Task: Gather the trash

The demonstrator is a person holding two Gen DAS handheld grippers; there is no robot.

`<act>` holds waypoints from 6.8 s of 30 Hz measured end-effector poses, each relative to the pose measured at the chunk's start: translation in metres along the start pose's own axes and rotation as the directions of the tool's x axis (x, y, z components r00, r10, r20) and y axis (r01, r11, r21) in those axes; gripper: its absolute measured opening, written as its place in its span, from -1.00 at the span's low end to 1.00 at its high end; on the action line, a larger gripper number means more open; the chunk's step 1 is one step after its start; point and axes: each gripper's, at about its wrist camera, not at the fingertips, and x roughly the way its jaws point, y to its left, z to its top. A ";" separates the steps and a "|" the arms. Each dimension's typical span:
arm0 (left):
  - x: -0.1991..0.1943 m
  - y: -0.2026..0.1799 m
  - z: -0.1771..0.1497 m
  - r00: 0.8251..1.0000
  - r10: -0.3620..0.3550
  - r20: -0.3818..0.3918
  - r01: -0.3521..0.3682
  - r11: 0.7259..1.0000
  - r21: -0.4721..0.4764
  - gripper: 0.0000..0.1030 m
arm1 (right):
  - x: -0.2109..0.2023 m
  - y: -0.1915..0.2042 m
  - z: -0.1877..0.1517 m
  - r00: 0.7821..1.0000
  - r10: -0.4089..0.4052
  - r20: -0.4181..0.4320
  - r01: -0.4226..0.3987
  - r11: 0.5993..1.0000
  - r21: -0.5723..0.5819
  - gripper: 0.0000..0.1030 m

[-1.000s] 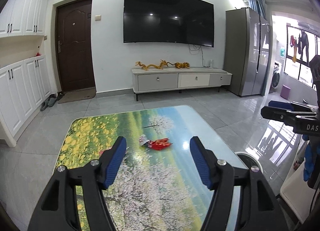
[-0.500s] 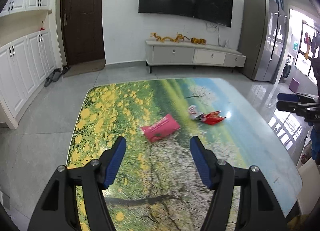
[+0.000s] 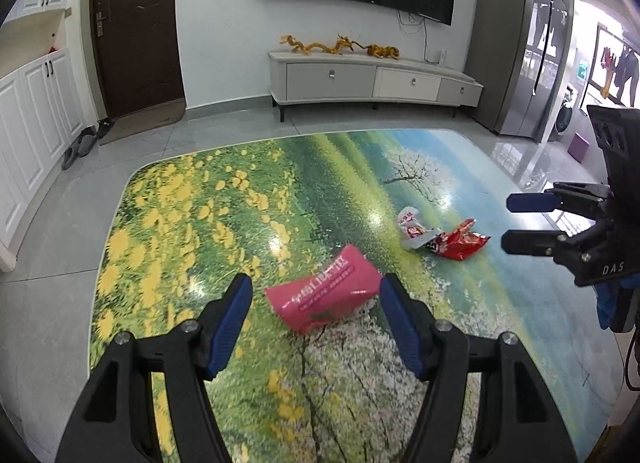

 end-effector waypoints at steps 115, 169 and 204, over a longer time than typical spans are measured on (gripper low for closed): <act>-0.178 -0.173 -0.061 0.958 0.207 0.201 -0.238 0.960 0.145 -0.46 | -0.188 0.029 -0.127 0.942 0.078 0.326 -0.125 0.984 0.127 -0.61; 0.098 -0.501 -0.018 0.954 -0.102 -0.283 0.258 0.764 0.592 -0.41 | -0.179 -0.236 -0.310 0.951 -0.309 0.014 0.207 0.670 0.713 -0.56; -0.120 -0.201 0.034 0.956 0.113 0.272 -0.150 0.982 0.118 0.81 | -0.222 -0.046 -0.105 0.888 -0.394 0.236 0.296 0.884 0.363 0.65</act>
